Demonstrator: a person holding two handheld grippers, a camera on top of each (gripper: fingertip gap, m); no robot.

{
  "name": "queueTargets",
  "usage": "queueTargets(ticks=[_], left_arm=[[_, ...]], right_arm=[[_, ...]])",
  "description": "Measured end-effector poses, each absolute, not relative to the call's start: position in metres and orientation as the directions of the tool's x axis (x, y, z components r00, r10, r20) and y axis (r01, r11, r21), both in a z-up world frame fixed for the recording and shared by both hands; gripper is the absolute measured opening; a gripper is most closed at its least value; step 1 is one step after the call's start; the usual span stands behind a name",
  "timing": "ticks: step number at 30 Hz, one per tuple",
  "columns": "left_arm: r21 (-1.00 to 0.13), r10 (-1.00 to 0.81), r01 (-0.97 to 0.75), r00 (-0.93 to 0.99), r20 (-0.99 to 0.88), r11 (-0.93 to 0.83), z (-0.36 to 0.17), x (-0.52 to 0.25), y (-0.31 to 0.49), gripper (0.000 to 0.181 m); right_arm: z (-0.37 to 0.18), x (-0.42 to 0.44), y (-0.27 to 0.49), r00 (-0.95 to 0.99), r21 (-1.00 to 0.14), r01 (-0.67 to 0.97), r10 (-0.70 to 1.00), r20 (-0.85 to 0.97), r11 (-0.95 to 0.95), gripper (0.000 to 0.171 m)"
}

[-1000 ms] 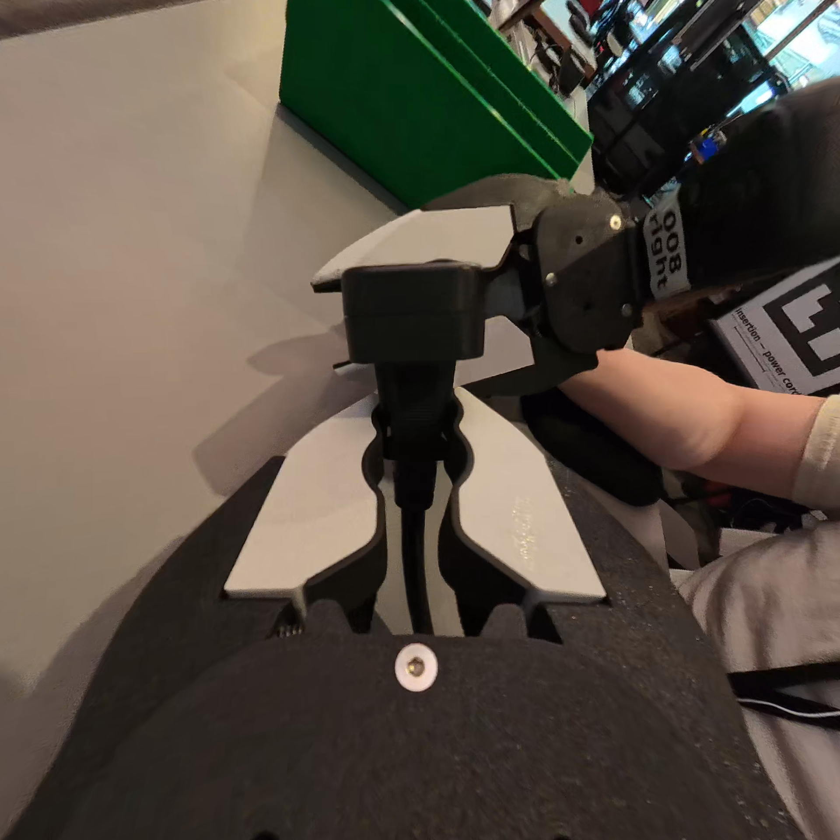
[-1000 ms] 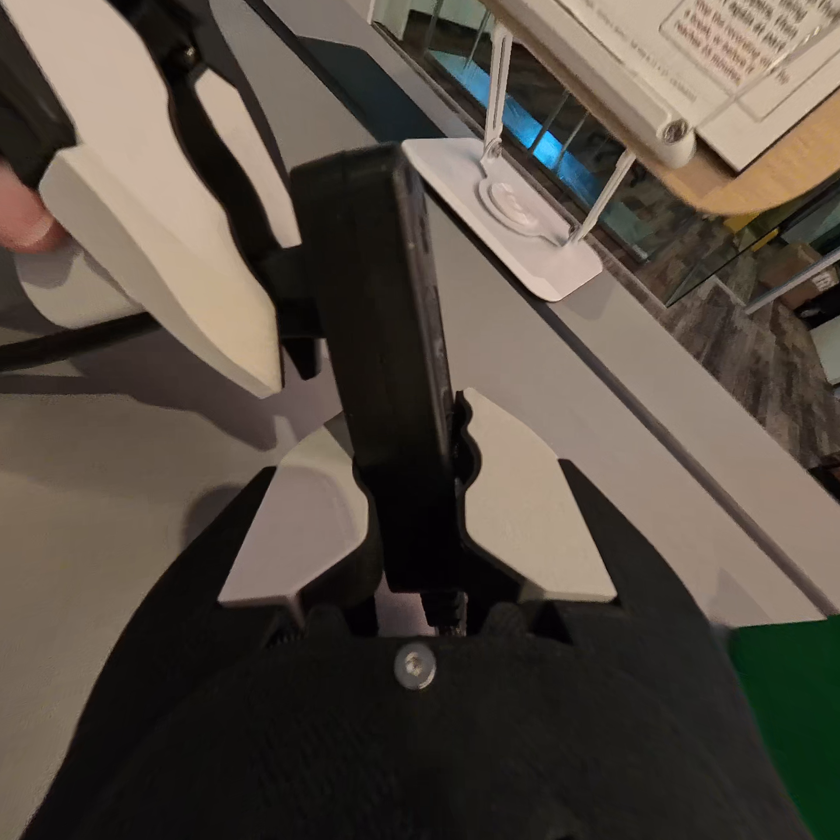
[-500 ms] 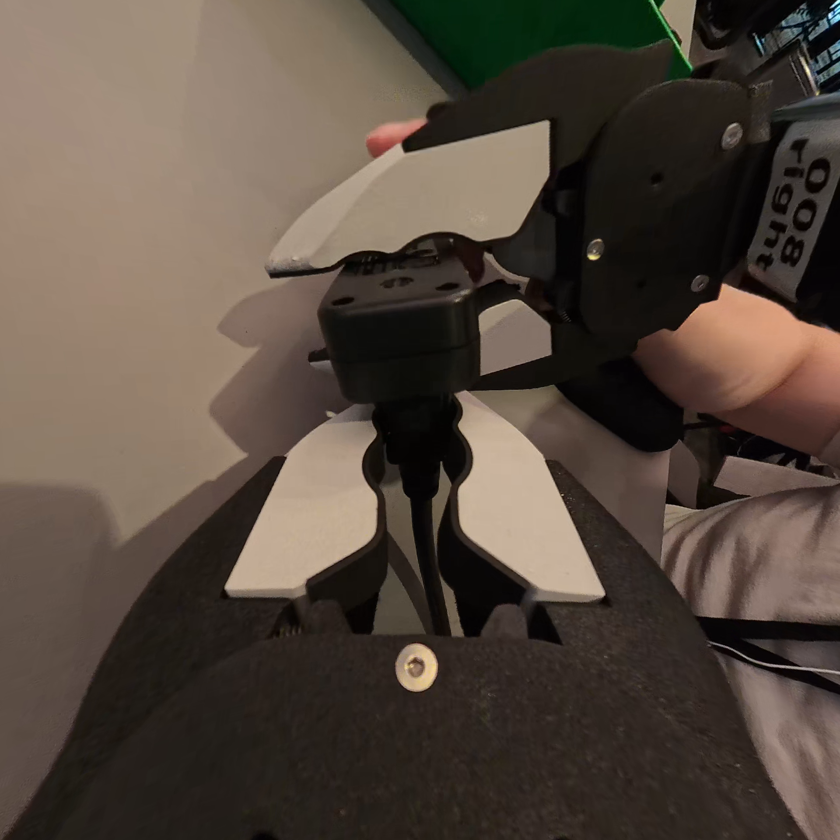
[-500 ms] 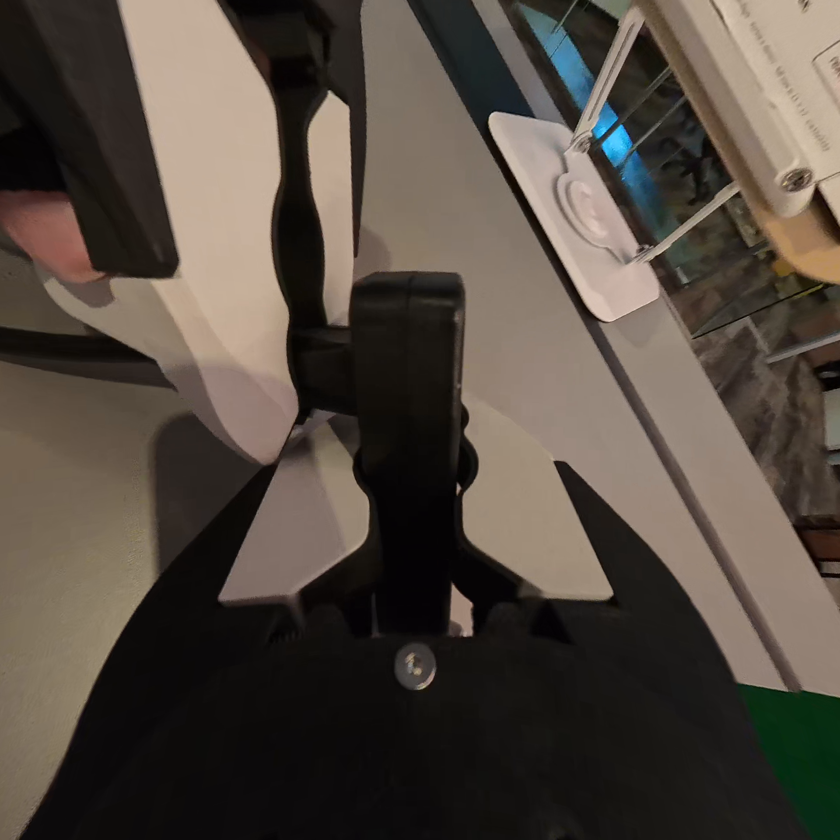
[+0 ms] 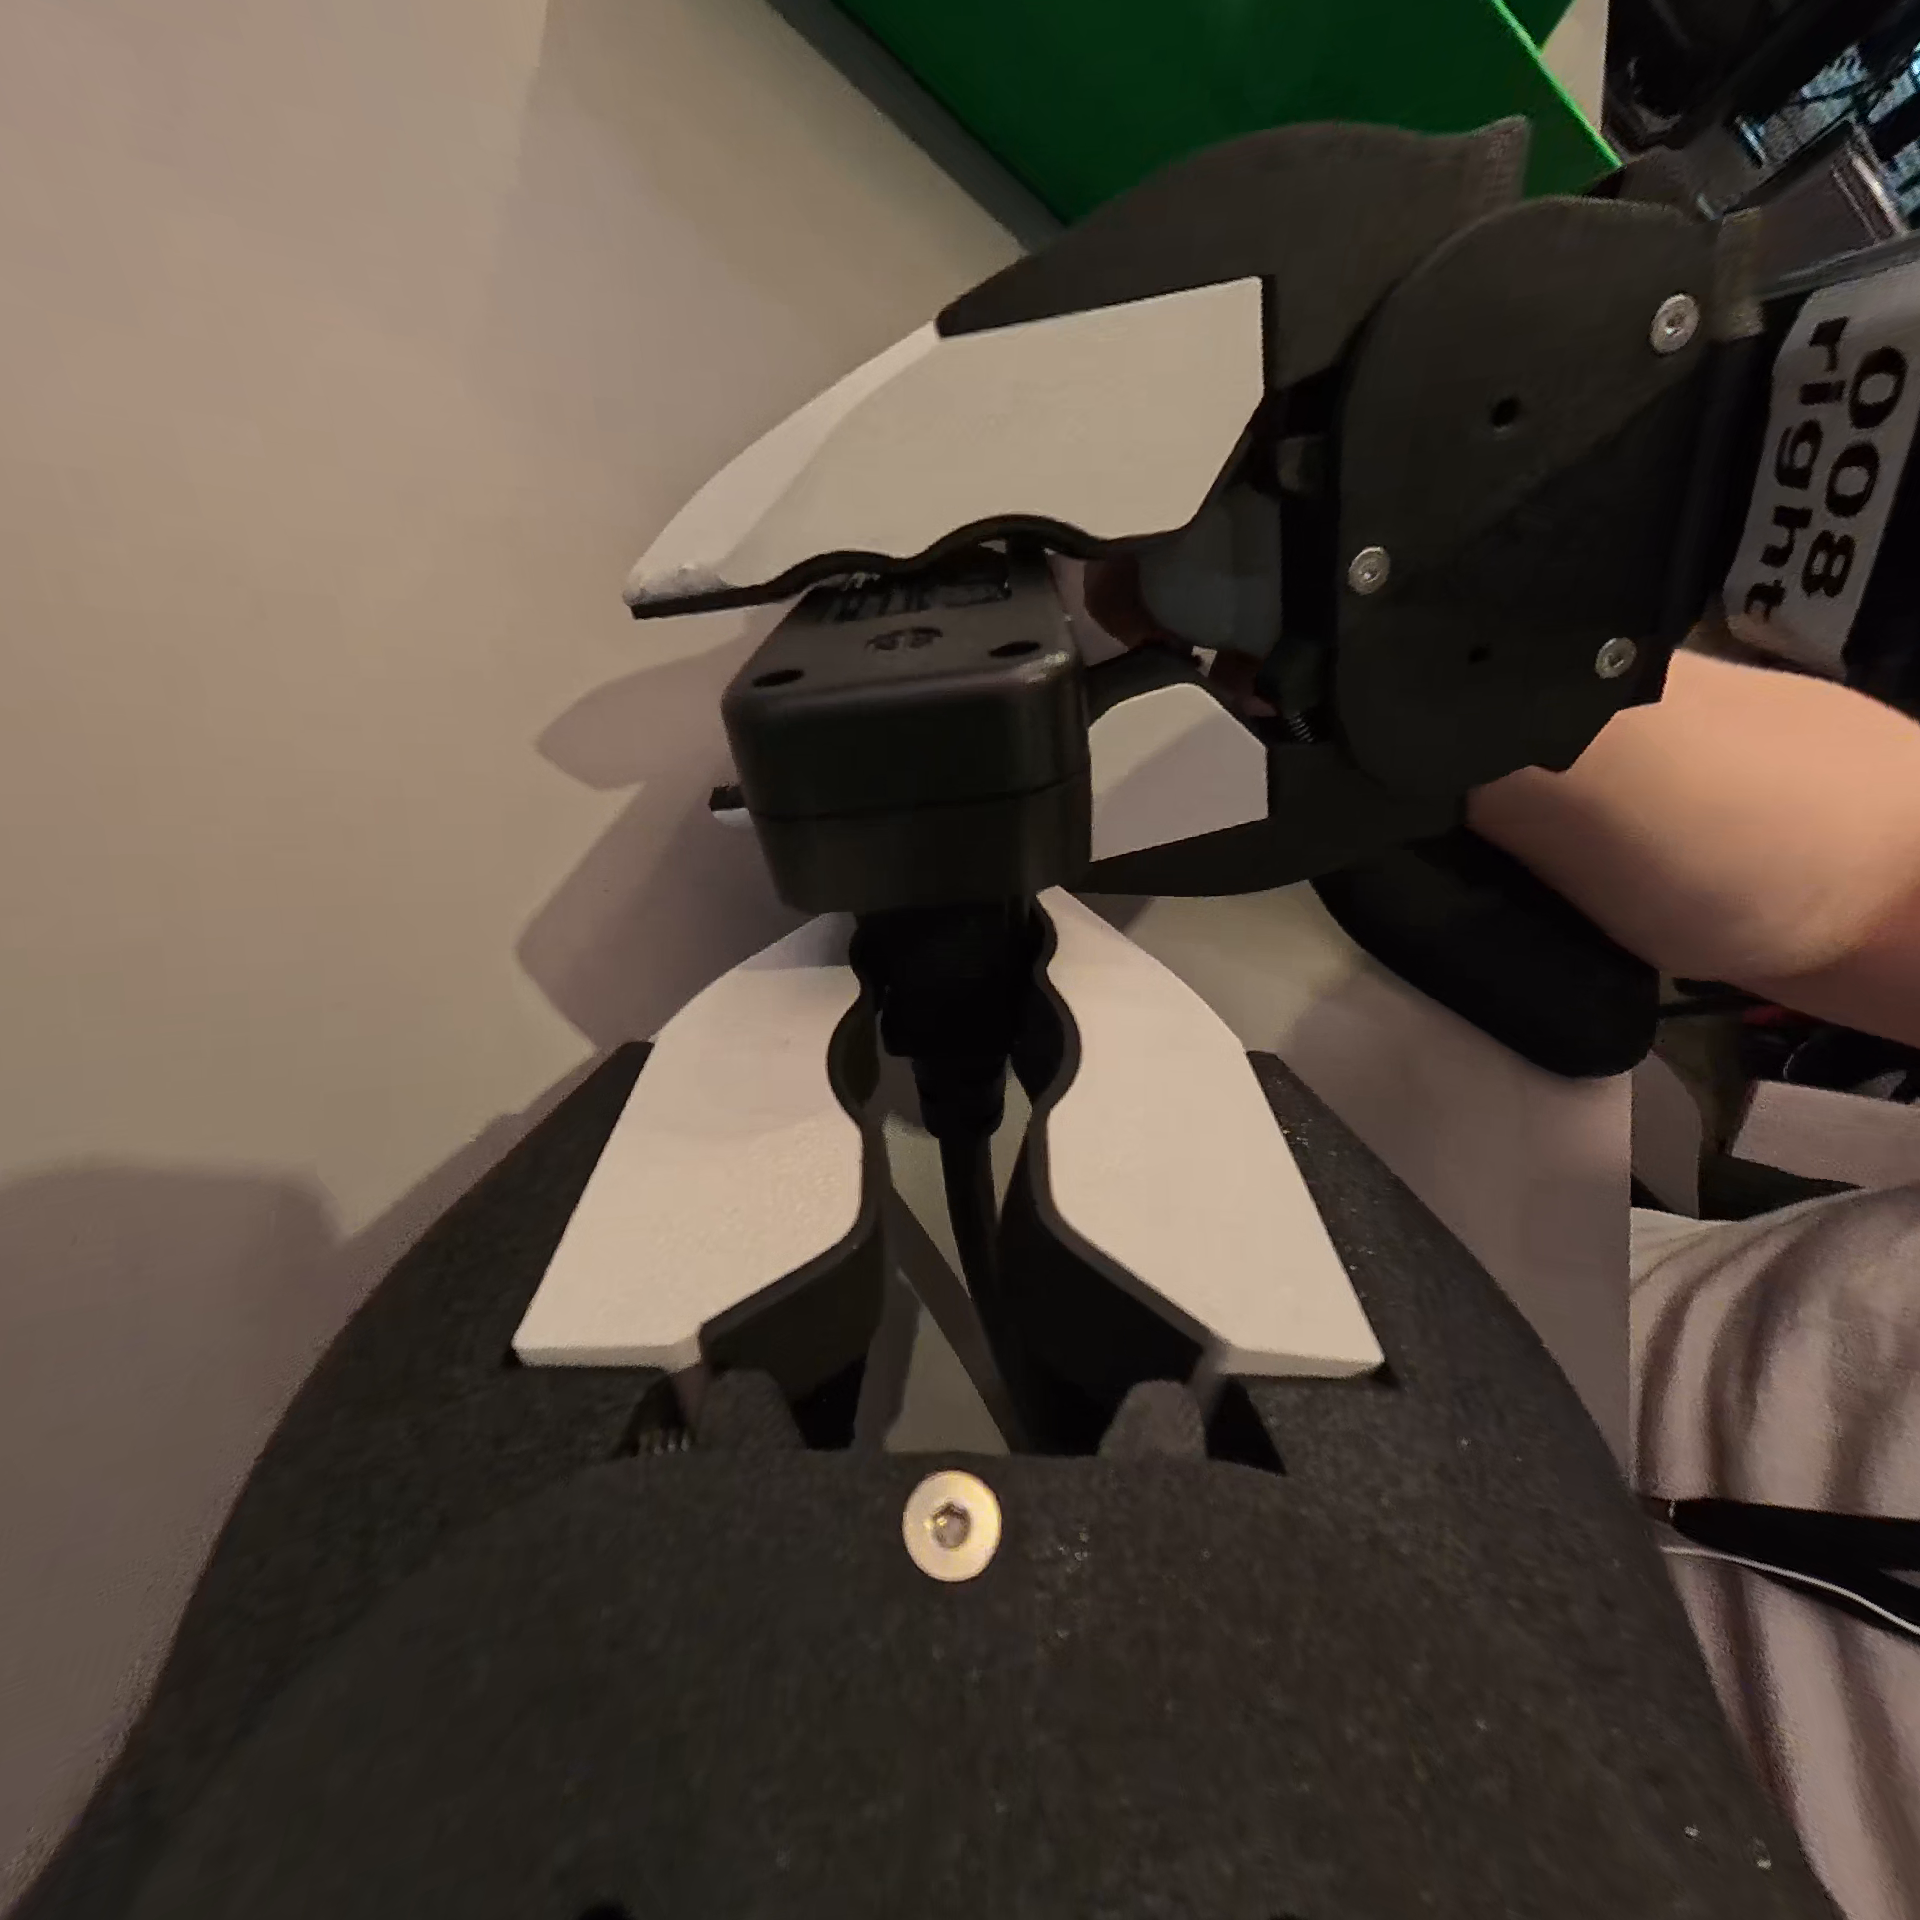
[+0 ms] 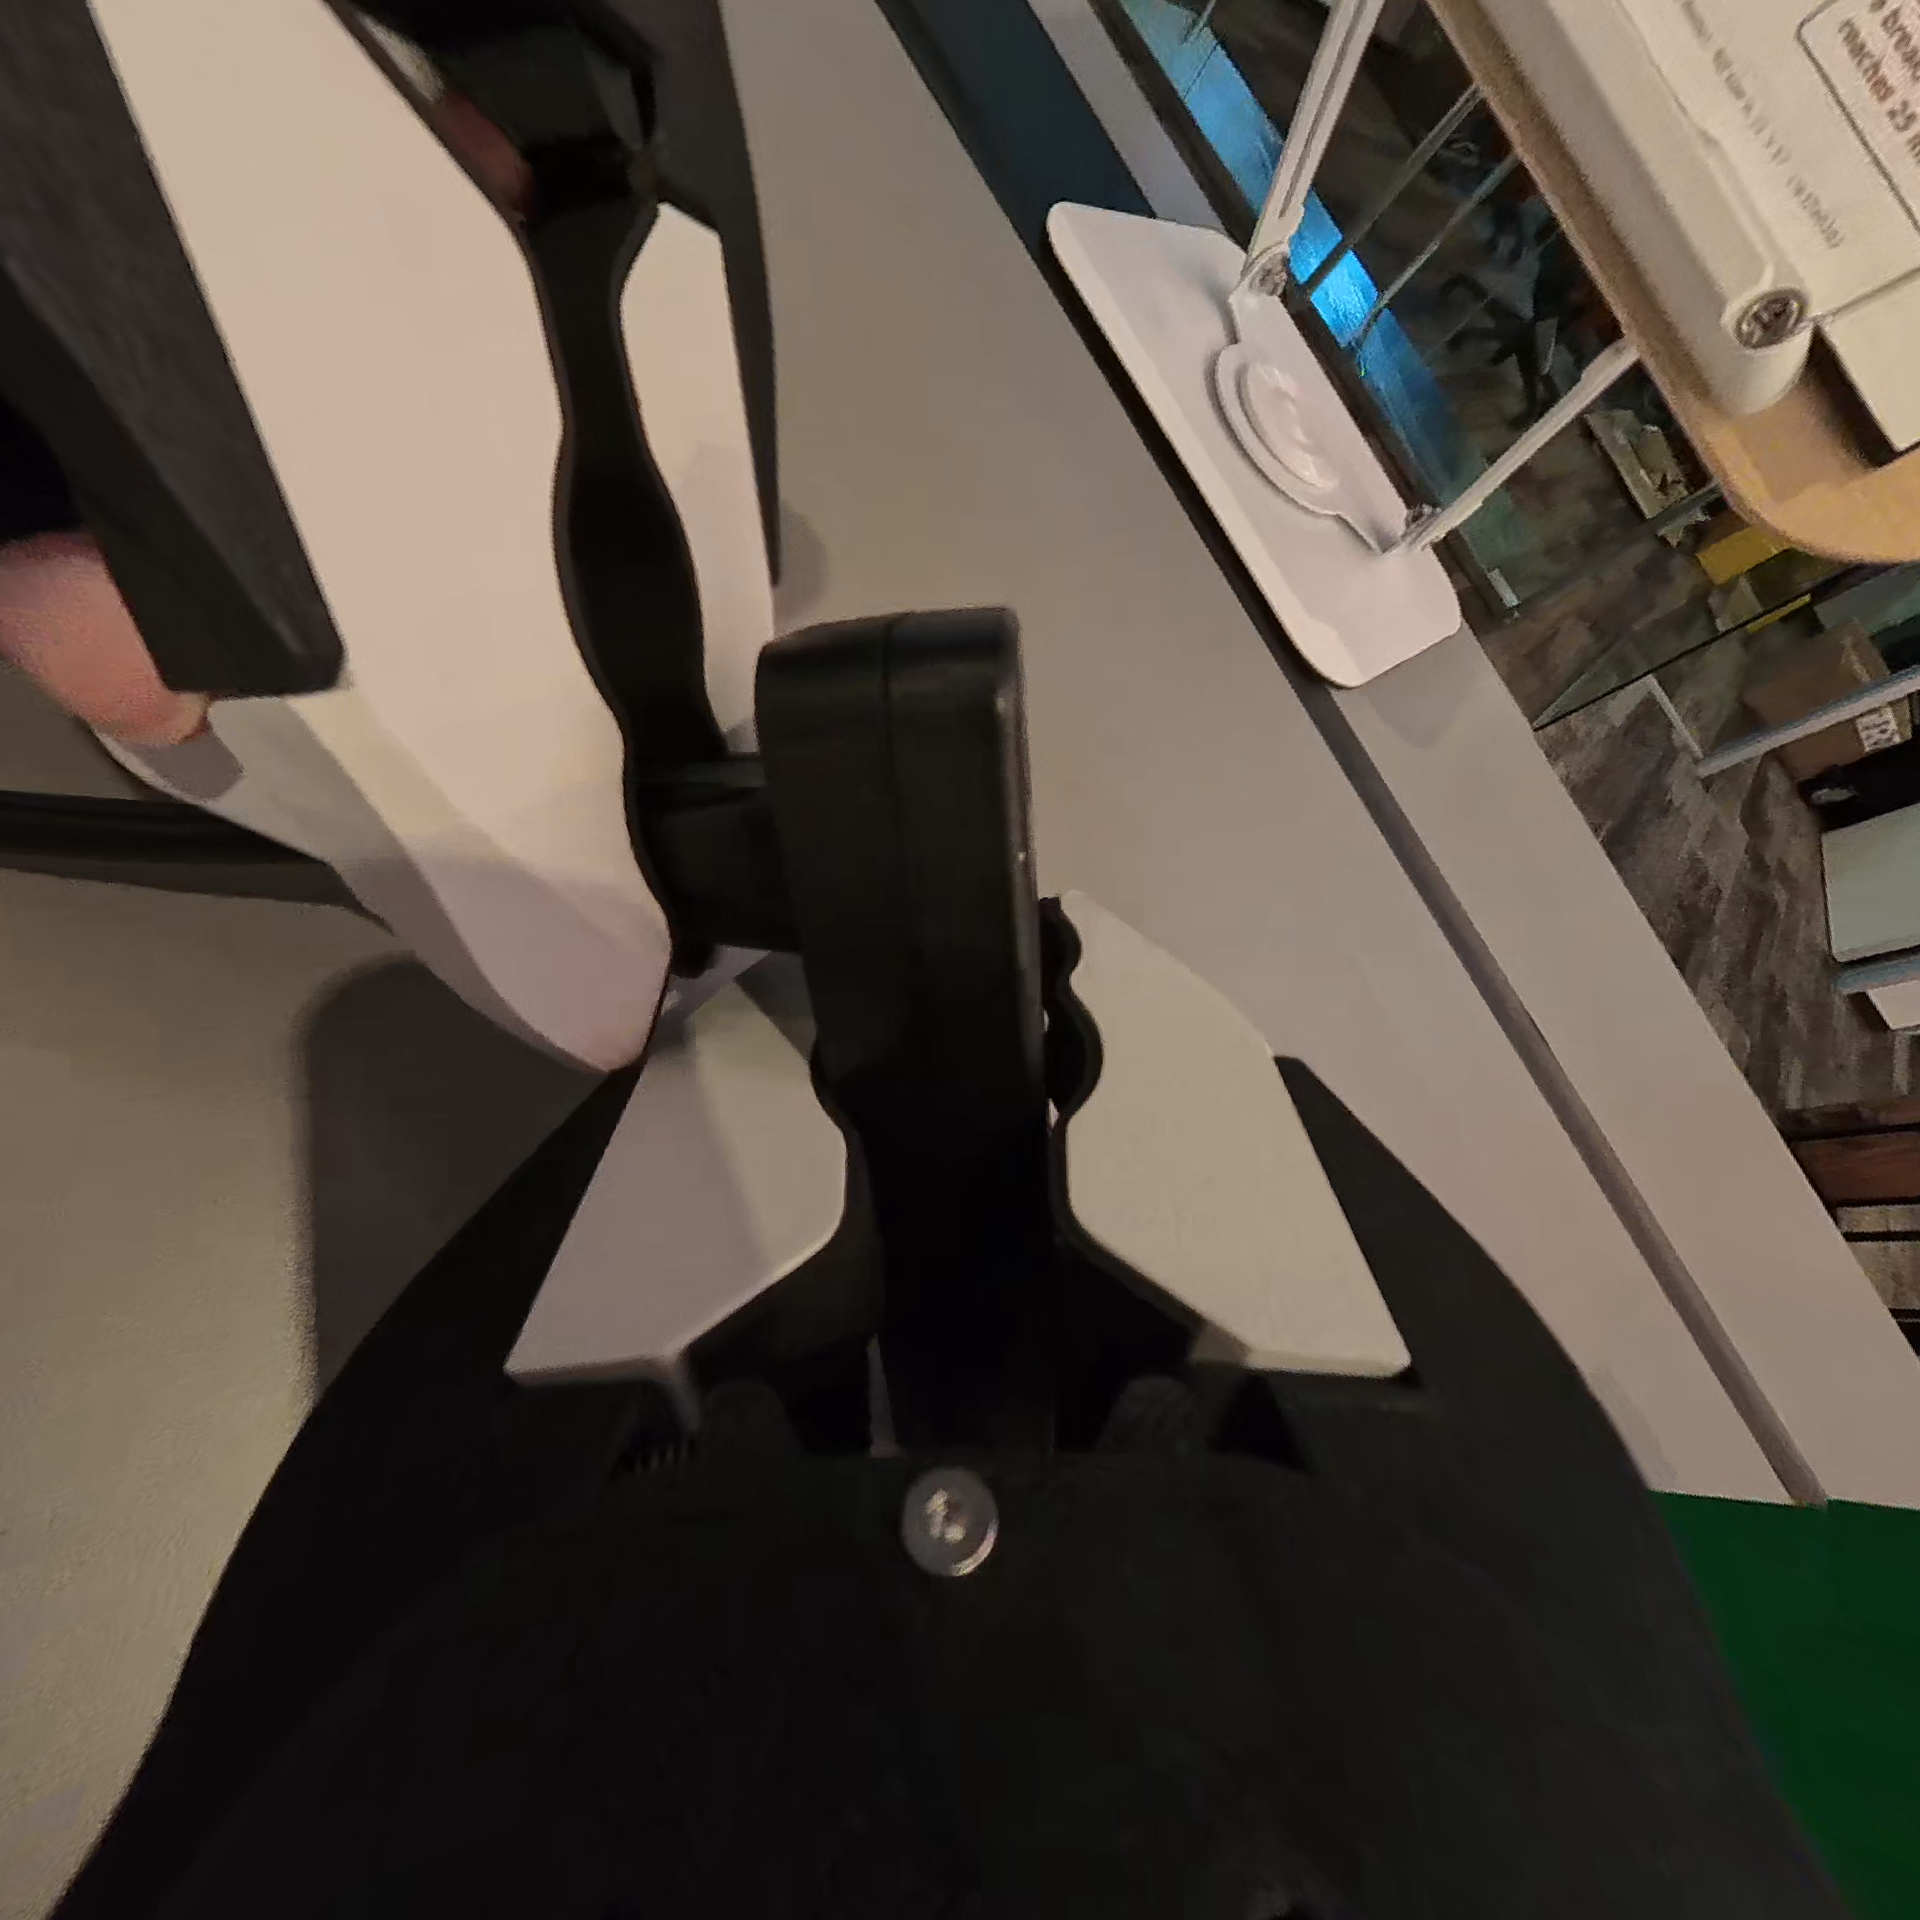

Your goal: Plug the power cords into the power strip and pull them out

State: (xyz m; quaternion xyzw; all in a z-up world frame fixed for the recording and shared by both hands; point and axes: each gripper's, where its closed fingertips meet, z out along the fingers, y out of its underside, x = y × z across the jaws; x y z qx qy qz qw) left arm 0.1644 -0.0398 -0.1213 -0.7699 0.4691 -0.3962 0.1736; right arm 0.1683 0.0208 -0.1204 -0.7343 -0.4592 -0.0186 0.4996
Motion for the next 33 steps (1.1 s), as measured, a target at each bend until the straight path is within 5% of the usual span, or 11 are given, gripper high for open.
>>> queueTargets(ticks=[18, 23, 33], left_arm=[[-0.704, -0.929, -0.609, 0.192, 0.316, -0.365, -0.125, 0.170, -0.045, 0.026], [-0.658, -0.829, -0.517, 0.223, 0.513, -0.547, -0.123, 0.173, -0.044, 0.023], [-0.656, -0.791, -0.456, 0.231, 0.566, -0.602, -0.130, 0.176, -0.038, 0.022]], right_arm=[[-0.128, 0.166, 0.015, 0.553, -0.793, 0.599, 0.776, 0.305, -0.116, 0.034], [-0.125, 0.169, 0.019, 0.575, -0.782, 0.616, 0.733, 0.364, -0.095, 0.033], [-0.131, 0.175, 0.026, 0.598, -0.771, 0.627, 0.702, 0.387, -0.109, 0.035]])
